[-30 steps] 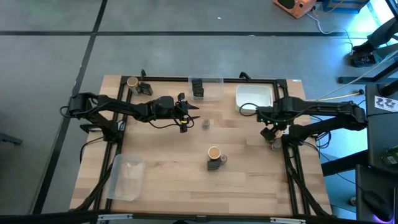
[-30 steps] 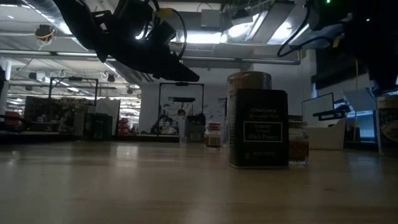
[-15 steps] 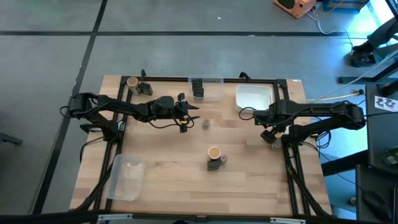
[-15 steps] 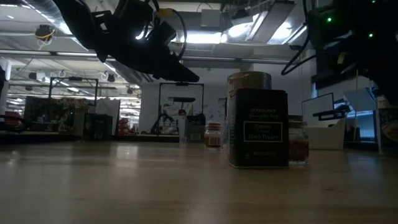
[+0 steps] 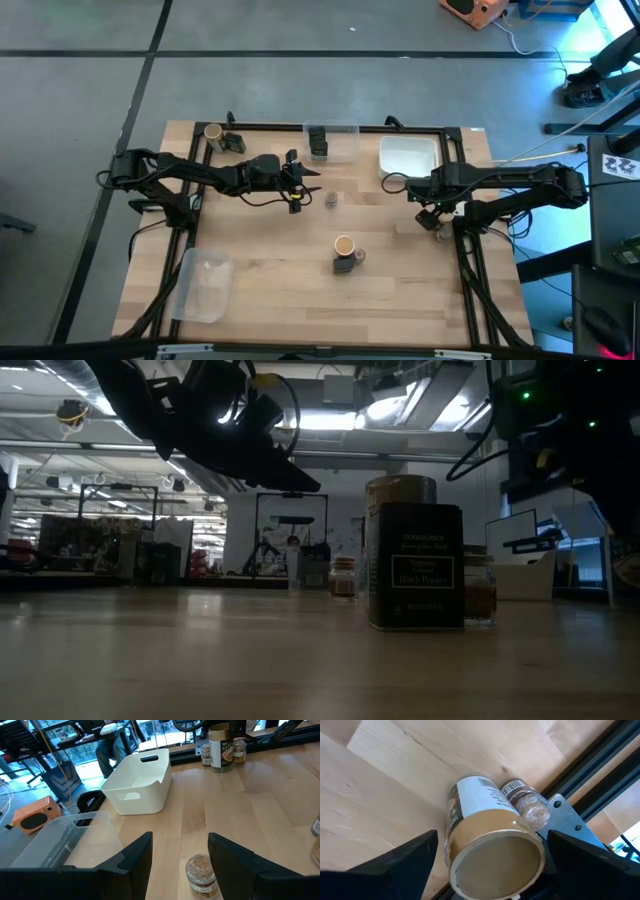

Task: Sort spices by type
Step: Put the right brown seasoning bottle into the white bin

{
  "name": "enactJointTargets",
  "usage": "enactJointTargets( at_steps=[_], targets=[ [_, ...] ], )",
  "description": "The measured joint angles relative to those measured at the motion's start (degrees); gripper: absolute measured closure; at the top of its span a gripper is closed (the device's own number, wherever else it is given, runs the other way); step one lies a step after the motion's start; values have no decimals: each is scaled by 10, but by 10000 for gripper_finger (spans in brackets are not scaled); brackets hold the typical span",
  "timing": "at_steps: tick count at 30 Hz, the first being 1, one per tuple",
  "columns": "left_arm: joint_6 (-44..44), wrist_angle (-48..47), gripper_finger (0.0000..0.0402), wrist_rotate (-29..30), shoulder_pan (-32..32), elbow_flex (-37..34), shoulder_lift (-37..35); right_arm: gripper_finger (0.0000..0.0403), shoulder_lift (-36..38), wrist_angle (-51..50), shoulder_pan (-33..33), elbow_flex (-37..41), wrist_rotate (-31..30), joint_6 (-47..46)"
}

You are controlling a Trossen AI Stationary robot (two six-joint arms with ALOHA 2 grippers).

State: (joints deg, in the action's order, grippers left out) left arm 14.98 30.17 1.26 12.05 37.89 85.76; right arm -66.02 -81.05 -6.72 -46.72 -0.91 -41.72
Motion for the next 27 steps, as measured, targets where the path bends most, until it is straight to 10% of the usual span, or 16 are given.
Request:
enactJointTargets(
  at_steps=[27],
  targets=[
    [0,0,227,0,0,0,0,118,0,1,0,-25,13,5]
  ],
)
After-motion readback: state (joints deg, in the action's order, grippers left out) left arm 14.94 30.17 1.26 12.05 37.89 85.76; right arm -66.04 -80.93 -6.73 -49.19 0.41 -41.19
